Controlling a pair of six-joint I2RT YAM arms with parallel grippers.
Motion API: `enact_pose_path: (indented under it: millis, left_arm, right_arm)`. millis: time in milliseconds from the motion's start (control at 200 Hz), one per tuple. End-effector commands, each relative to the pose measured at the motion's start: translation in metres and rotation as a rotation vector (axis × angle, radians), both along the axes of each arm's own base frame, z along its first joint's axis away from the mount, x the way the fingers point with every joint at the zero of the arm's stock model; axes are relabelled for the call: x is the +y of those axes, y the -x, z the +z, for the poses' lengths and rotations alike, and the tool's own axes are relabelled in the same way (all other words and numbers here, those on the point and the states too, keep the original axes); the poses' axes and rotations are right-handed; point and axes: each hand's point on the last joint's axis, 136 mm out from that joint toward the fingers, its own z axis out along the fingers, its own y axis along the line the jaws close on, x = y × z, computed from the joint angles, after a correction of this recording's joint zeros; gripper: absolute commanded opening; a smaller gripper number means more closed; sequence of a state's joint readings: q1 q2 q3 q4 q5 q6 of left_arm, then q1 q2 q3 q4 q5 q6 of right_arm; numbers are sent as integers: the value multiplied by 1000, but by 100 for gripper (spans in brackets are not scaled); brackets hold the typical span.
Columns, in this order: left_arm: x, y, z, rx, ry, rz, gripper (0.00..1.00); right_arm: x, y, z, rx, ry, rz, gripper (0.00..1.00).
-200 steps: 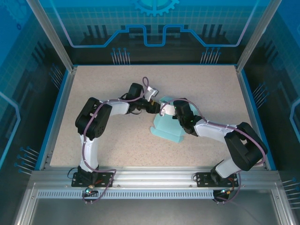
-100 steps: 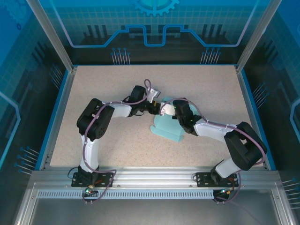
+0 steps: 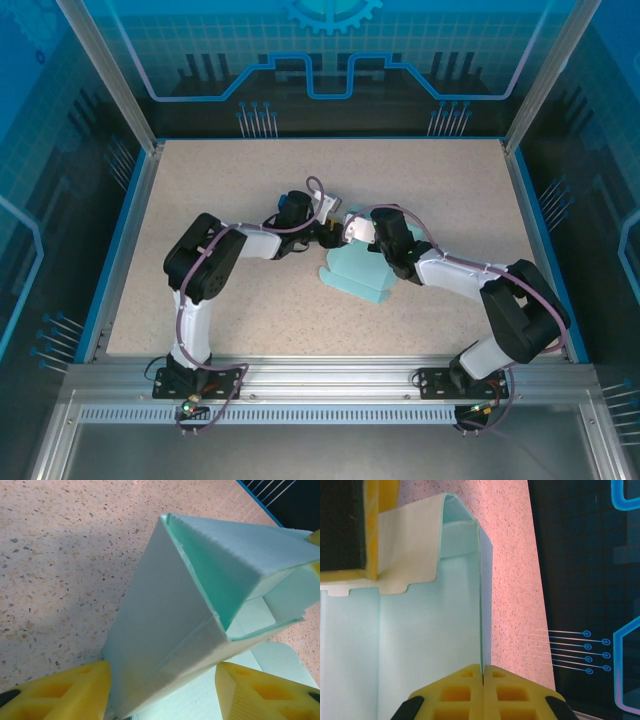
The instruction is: Fold the paper box
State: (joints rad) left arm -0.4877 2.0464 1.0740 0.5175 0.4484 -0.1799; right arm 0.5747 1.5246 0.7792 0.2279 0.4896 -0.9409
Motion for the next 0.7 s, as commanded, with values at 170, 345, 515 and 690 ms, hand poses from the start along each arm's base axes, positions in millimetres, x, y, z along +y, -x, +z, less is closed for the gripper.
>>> enact_pose_path:
  millis: [170, 345, 515, 690]
  left_arm:
    - [8, -17, 25, -61, 23, 127, 56]
    - [6, -23, 33, -72, 38, 137, 49]
    - [3, -27, 34, -67, 30, 131, 46]
    - [2, -30, 29, -57, -6, 167, 46]
  right_arm:
    - [6, 9, -7, 70, -24, 43, 0]
    - [10, 13, -9, 89, -26, 73, 0]
    - [12, 15, -8, 99, -41, 90, 0]
    - [16, 14, -8, 114, -55, 100, 0]
